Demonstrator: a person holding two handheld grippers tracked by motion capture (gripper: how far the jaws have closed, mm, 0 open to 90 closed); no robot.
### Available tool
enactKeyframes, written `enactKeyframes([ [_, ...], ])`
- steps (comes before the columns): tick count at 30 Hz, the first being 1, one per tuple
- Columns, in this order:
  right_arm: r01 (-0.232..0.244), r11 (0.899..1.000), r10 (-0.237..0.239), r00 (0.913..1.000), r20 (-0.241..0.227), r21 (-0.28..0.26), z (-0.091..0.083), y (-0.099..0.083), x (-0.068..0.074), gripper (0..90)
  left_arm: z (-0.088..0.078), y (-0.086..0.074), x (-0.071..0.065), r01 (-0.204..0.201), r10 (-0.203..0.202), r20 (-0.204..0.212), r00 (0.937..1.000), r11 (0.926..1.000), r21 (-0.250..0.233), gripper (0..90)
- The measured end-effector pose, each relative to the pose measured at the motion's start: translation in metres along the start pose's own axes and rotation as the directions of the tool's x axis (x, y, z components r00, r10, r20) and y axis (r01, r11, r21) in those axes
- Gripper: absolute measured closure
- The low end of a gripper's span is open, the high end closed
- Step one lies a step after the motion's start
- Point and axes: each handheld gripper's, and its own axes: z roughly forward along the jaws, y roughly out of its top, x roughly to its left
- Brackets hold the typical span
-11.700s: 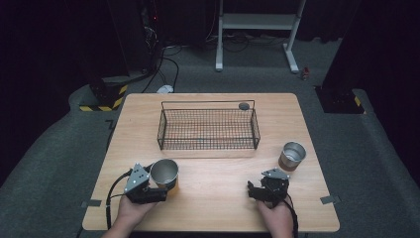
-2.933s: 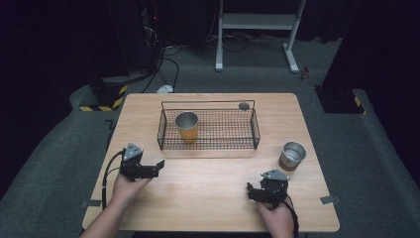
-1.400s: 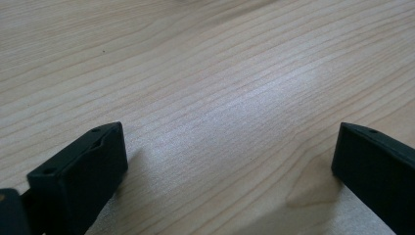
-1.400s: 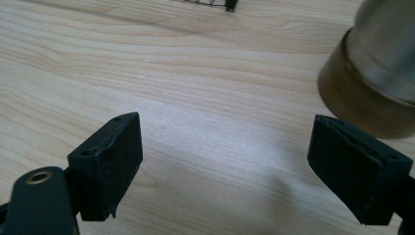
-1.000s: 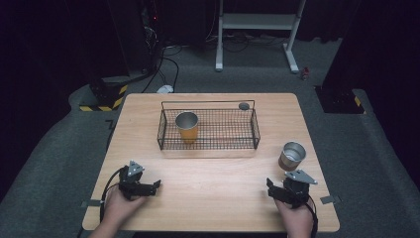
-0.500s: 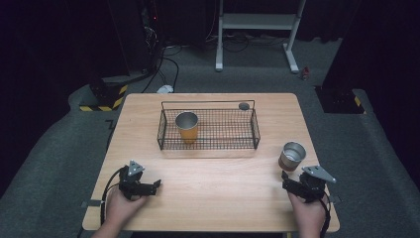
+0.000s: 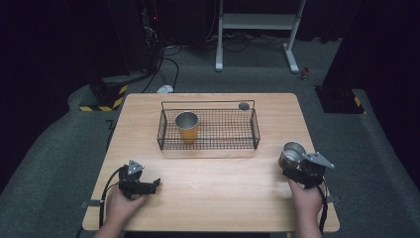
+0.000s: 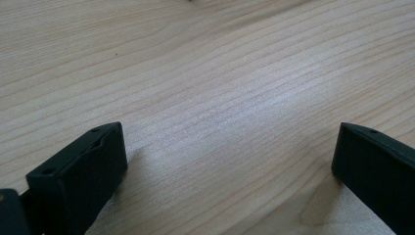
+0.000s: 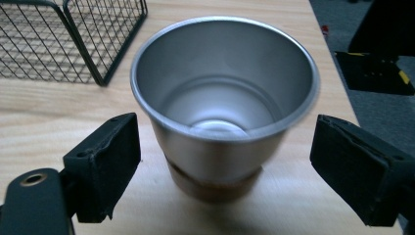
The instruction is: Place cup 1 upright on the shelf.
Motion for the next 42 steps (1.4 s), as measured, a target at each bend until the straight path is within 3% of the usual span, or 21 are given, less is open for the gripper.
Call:
enactKeyframes([
  [12, -0.019, 1.000, 0.019, 0.9998, -0.005, -0.002, 0.019, 0.008, 0.004, 12.6, 0.000, 0.000, 0.000, 0.000, 0.000, -0.001, 1.0000, 1.0000, 0.002, 0.5],
  [16, -0.049, 0.999, 0.048, 0.9988, -0.012, -0.010, 0.023, 0.009, -0.001, 13.2, 0.000, 0.000, 0.000, 0.000, 0.000, -0.001, 1.0000, 1.0000, 0.002, 0.5],
  [22, -0.038, 0.999, 0.038, 0.9992, -0.013, -0.010, 0.027, 0.011, 0.002, 18.0, 0.000, 0.000, 0.000, 0.001, -0.001, -0.001, 1.0000, 1.0000, 0.002, 0.5],
  [33, -0.019, 0.999, 0.018, 0.9993, -0.033, -0.046, 0.016, 0.019, 0.010, 18.5, 0.000, 0.000, 0.000, 0.002, -0.002, -0.001, 1.0000, 1.0000, 0.000, 0.5],
  [42, 0.026, 0.997, -0.030, 0.9976, -0.062, -0.068, 0.005, 0.020, 0.035, 18.6, 0.000, 0.000, -0.001, 0.006, -0.006, -0.004, 1.0000, 1.0000, 0.001, 0.5],
])
